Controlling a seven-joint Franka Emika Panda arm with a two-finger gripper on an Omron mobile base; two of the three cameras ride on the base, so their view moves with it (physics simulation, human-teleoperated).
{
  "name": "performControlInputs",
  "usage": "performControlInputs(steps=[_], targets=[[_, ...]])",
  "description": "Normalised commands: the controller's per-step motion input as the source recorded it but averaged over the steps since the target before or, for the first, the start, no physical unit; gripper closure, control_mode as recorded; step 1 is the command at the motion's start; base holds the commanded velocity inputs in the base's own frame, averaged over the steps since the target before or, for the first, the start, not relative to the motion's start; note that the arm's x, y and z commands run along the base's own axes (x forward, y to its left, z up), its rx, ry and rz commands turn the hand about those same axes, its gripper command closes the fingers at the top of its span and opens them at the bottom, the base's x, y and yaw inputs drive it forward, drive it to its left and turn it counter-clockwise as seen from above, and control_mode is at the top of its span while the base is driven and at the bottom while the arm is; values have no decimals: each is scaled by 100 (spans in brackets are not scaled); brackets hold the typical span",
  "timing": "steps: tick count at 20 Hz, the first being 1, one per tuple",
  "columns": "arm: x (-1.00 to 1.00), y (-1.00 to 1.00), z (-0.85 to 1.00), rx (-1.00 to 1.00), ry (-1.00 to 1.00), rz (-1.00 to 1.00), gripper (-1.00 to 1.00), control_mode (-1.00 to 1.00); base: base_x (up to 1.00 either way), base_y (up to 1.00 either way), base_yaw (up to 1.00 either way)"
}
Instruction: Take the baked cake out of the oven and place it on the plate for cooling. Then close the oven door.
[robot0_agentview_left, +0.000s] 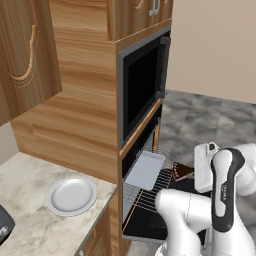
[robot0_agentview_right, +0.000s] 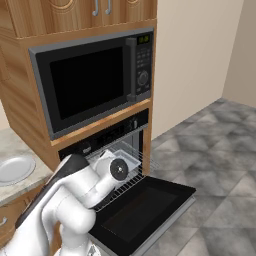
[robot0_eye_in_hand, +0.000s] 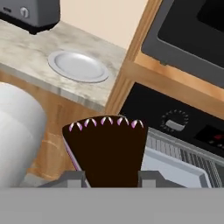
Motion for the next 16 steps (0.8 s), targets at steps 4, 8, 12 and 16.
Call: performControlInputs(steps=[4,8,12,16], targets=[[-3,52,74,-8,4,-6,100,-100,0,0,0],[0,59,77,-10,9,-6,100,-100,0,0,0],[-29,51,79,-10,8,-5,100,-100,0,0,0],[-58,49,59,-11,10,-4,100,-100,0,0,0]])
